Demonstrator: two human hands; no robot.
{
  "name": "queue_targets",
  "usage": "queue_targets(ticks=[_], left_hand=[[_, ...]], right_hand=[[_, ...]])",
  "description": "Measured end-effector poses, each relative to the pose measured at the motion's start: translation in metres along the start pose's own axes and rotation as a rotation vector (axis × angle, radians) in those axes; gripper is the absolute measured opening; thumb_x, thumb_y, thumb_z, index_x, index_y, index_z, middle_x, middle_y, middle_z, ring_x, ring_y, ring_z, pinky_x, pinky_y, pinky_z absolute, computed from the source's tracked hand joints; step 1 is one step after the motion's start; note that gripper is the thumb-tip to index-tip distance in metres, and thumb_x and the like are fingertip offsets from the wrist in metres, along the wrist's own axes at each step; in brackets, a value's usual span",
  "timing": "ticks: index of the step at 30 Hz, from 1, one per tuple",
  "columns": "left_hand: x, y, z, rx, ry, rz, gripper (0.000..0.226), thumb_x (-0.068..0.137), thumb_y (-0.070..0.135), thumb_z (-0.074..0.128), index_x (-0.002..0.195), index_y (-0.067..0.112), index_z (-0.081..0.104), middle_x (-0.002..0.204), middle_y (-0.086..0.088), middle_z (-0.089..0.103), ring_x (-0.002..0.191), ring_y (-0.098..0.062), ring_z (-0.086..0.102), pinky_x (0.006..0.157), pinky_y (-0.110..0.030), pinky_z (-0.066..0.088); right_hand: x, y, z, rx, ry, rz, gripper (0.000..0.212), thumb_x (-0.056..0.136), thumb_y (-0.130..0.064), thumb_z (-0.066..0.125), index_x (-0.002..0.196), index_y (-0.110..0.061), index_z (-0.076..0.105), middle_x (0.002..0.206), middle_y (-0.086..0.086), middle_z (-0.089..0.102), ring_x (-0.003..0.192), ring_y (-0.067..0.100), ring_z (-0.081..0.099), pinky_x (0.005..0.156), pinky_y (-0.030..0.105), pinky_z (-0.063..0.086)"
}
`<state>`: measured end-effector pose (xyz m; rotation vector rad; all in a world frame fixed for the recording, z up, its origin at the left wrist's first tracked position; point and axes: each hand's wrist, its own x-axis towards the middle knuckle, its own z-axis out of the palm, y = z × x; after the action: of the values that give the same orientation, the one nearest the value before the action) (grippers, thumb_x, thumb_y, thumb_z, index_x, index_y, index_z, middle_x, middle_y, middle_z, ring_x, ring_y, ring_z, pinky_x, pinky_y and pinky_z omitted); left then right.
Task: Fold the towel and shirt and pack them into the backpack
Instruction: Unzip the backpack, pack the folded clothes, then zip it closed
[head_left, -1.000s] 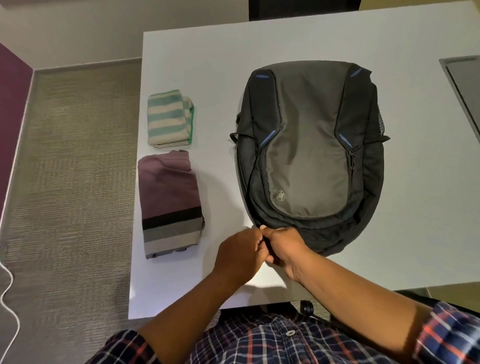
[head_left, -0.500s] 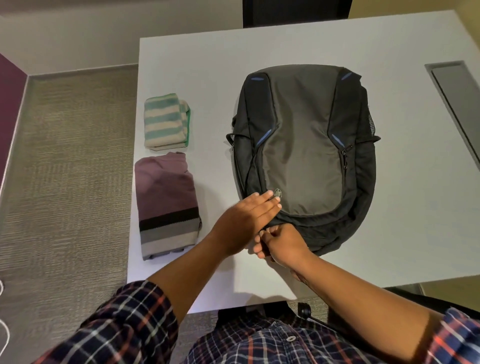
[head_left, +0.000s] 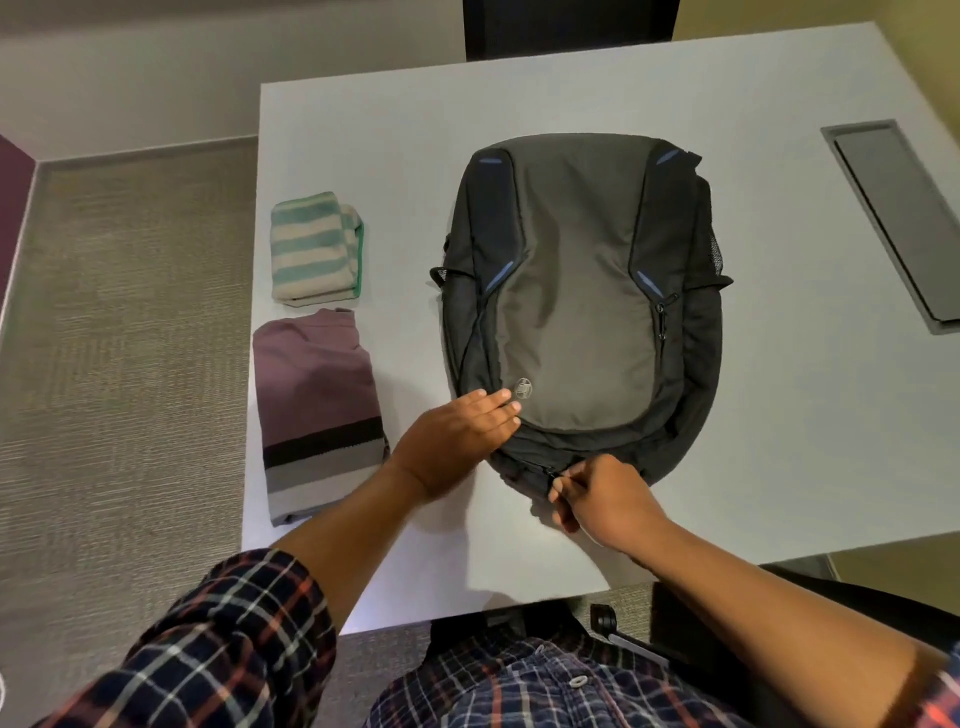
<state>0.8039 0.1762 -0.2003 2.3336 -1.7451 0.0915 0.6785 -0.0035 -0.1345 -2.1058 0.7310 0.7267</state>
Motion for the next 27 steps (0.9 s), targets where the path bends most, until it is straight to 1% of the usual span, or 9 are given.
queue_targets(ticks=[1,4,10,12,15,18,20,23,27], left_hand=[[-0.007,-0.006,0.001,-0.008,0.023,-0.007,0.040,0.092,-0.003,0.040,0.121,0.006,0.066,0.129,-0.010,0.063,0.124,-0.026,0.057,0.105,-0.040,0.045],[-0.020,-0.021,-0.001,-0.001,0.012,-0.011,0.037,0.093,-0.003,0.046,0.124,0.007,0.063,0.134,-0.008,0.060,0.128,-0.026,0.053,0.107,-0.040,0.043],[-0.001,0.000,-0.018,-0.144,-0.112,-0.217,0.050,0.080,-0.006,0.063,0.127,0.012,0.062,0.137,-0.005,0.058,0.131,-0.022,0.050,0.110,-0.034,0.033],[0.006,0.015,-0.029,-0.286,-0.124,-0.272,0.047,0.081,0.006,0.063,0.127,0.017,0.062,0.138,-0.001,0.058,0.132,-0.017,0.049,0.108,-0.034,0.038],[0.021,0.047,-0.037,-0.399,-0.071,-0.175,0.038,0.081,0.026,0.063,0.119,0.018,0.067,0.128,0.001,0.065,0.124,-0.014,0.056,0.102,-0.033,0.048],[0.043,0.071,-0.030,-0.324,-0.086,-0.162,0.058,0.079,0.043,0.072,0.127,0.012,0.061,0.132,-0.004,0.062,0.127,-0.016,0.054,0.108,-0.032,0.041],[0.054,0.078,-0.026,-0.245,-0.066,-0.152,0.055,0.079,0.040,0.074,0.123,0.010,0.065,0.126,-0.006,0.066,0.122,-0.018,0.059,0.102,-0.031,0.044],[0.062,0.082,-0.031,-0.206,-0.052,-0.149,0.041,0.077,0.021,0.078,0.116,0.013,0.069,0.119,-0.004,0.070,0.112,-0.016,0.065,0.090,-0.028,0.052],[0.065,0.087,-0.042,-0.212,0.017,-0.138,0.035,0.082,0.016,0.068,0.117,0.015,0.069,0.120,-0.003,0.069,0.112,-0.015,0.065,0.087,-0.028,0.055]], right_hand=[[-0.002,0.011,-0.004,-0.038,0.013,0.001,0.034,0.098,-0.019,0.052,0.070,-0.017,0.071,0.057,-0.008,0.069,0.056,0.003,0.067,0.064,0.019,0.053],[-0.006,0.040,-0.018,-0.181,0.062,0.008,0.038,0.098,-0.027,0.052,0.064,-0.024,0.069,0.058,-0.012,0.069,0.060,0.007,0.067,0.074,0.033,0.056],[-0.015,0.049,-0.030,-0.163,0.108,-0.076,0.040,0.100,-0.028,0.051,0.062,-0.027,0.065,0.061,-0.016,0.070,0.060,0.002,0.065,0.075,0.032,0.054],[-0.020,0.048,-0.031,-0.127,0.105,-0.116,0.044,0.101,-0.026,0.050,0.060,-0.028,0.063,0.063,-0.017,0.070,0.062,0.000,0.064,0.077,0.029,0.053],[-0.029,0.042,-0.035,-0.060,0.101,-0.177,0.037,0.102,-0.022,0.050,0.068,-0.025,0.066,0.064,-0.019,0.070,0.064,0.000,0.064,0.076,0.028,0.052],[-0.040,0.034,-0.040,0.002,0.108,-0.245,0.034,0.100,-0.020,0.052,0.071,-0.023,0.068,0.065,-0.018,0.070,0.064,0.003,0.065,0.075,0.029,0.052],[-0.046,0.031,-0.045,0.016,0.124,-0.282,0.034,0.100,-0.020,0.052,0.070,-0.022,0.068,0.065,-0.018,0.069,0.064,0.003,0.064,0.073,0.028,0.051],[-0.051,0.032,-0.055,0.014,0.153,-0.306,0.033,0.099,-0.021,0.052,0.071,-0.023,0.069,0.065,-0.018,0.069,0.065,0.004,0.064,0.073,0.027,0.051],[-0.049,0.038,-0.071,0.006,0.151,-0.318,0.030,0.099,-0.022,0.054,0.073,-0.027,0.068,0.066,-0.019,0.069,0.067,0.003,0.064,0.071,0.022,0.049]])
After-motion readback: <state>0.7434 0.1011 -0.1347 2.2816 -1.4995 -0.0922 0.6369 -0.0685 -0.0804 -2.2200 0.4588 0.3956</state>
